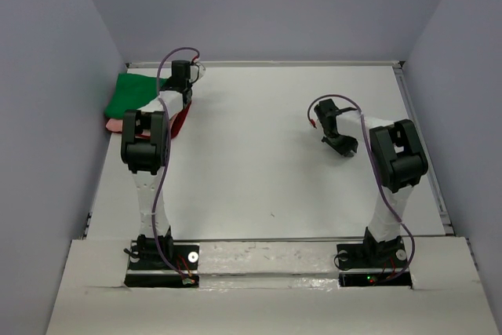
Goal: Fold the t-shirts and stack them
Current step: Neatly place the folded tshirt to the corner
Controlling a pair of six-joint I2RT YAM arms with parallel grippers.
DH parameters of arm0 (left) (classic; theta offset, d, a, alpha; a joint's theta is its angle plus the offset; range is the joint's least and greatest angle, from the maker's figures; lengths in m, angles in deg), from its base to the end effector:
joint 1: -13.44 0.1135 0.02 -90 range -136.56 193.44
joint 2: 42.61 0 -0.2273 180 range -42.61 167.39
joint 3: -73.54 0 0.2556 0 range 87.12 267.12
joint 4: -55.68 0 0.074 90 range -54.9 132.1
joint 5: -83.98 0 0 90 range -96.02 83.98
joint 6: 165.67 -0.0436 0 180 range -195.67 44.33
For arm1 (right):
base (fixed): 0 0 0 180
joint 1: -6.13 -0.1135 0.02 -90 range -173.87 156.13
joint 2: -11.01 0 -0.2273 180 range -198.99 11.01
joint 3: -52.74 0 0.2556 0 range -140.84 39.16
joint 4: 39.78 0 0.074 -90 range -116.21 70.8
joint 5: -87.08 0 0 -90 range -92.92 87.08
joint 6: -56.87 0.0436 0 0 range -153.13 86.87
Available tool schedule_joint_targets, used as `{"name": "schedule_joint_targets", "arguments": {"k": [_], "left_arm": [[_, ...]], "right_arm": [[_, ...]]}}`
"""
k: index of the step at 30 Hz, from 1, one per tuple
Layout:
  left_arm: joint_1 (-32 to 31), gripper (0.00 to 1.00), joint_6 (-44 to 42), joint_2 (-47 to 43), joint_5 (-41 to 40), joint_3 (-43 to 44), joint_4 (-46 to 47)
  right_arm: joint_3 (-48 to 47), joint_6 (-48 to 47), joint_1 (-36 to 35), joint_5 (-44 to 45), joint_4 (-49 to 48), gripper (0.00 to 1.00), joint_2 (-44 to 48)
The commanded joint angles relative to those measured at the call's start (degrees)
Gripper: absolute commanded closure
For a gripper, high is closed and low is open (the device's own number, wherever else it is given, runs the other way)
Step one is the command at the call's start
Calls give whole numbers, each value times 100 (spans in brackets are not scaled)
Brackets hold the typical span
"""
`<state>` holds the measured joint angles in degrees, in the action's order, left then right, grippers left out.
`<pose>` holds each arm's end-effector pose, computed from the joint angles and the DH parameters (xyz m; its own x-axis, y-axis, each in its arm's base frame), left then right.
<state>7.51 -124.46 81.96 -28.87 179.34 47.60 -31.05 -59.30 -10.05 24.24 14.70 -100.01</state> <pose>0.4920 -0.0341 0.1669 -0.4836 0.7472 -0.4559 0.1737 0.5923 0.7867 0.3369 0.0770 0.0971 -0.7715 -0.6324 0.0698 -0.5849 0.6617 -0.4690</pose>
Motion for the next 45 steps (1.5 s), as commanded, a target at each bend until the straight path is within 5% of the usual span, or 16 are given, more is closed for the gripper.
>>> {"name": "schedule_joint_targets", "arguments": {"k": [1,18,32,45], "left_arm": [[-74,100,177,14,0,-205,189],[-250,100,-16,-899,-510,-196,-84],[-233,100,414,-2138,-229,-2014,-102],[-250,100,749,-1892,-211,-2850,-57]], "right_arm": [[122,227,-7,-307,49,77,19],[96,315,-7,-510,234,78,318],[184,376,-7,-677,286,78,696],[324,420,-7,-721,278,79,722]]}}
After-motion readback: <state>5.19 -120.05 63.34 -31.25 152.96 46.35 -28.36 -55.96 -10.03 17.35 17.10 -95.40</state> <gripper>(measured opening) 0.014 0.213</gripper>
